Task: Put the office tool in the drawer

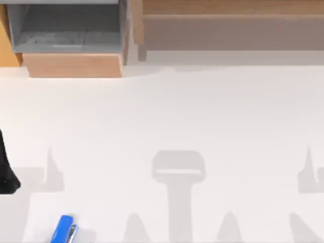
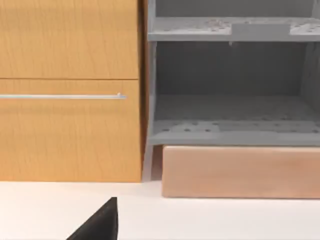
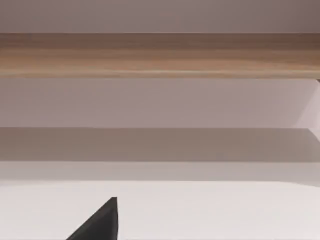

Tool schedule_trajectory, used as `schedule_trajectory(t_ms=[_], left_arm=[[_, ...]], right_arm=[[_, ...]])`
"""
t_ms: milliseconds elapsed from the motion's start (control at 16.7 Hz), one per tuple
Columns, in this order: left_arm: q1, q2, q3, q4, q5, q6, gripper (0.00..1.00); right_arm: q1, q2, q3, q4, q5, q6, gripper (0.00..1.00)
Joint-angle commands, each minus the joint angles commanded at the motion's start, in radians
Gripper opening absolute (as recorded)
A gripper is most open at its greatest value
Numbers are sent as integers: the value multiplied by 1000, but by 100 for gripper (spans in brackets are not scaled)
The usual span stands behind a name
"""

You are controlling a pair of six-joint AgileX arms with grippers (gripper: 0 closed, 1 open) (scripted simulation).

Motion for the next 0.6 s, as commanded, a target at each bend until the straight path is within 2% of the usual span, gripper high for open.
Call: schedule_trajectory(t_ms=[300, 600], left_arm=[[2, 57, 22, 25, 22, 36, 100], [38, 326, 138, 154, 101, 214, 100]], right_arm=[[0, 0, 0, 0, 0, 0, 100], [0, 0, 0, 0, 0, 0, 100]])
